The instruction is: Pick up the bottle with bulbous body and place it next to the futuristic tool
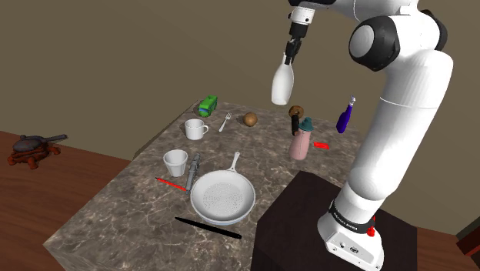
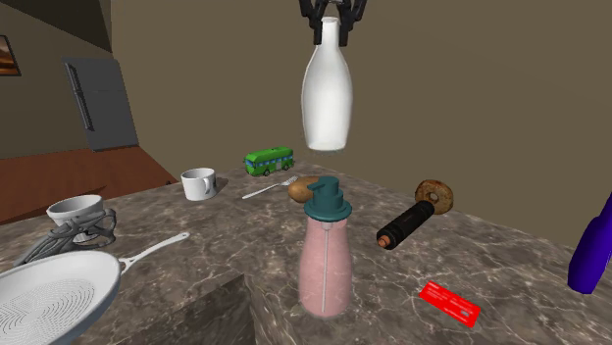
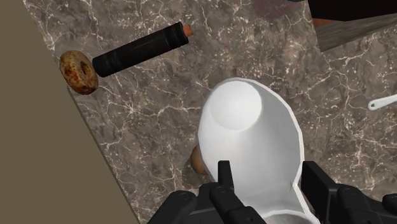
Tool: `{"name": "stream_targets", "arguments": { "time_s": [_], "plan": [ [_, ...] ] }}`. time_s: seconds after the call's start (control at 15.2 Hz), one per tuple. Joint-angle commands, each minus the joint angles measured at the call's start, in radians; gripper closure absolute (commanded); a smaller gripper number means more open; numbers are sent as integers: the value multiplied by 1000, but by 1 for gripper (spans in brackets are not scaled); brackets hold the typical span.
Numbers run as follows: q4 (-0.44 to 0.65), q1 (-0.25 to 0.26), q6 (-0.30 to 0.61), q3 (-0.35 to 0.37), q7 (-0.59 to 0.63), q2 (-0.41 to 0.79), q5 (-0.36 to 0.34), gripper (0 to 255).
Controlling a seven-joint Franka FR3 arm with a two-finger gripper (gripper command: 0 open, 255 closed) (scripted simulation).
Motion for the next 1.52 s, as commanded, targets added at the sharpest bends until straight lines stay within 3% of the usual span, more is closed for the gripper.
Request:
{"name": "stream_targets", "arguments": {
  "time_s": [0.0, 0.73, 1.19, 1.32, 1.45],
  "plan": [
    [37, -4, -29, -2, -2, 10, 5, 255],
    [347, -64, -236, -15, -20, 127, 74, 255],
    [683, -177, -427, -11, -25, 280, 173, 255],
    [471, -54, -332, -15, 19, 155, 94, 255],
    [336, 28, -271, -3, 74, 68, 39, 255]
  ]
}}
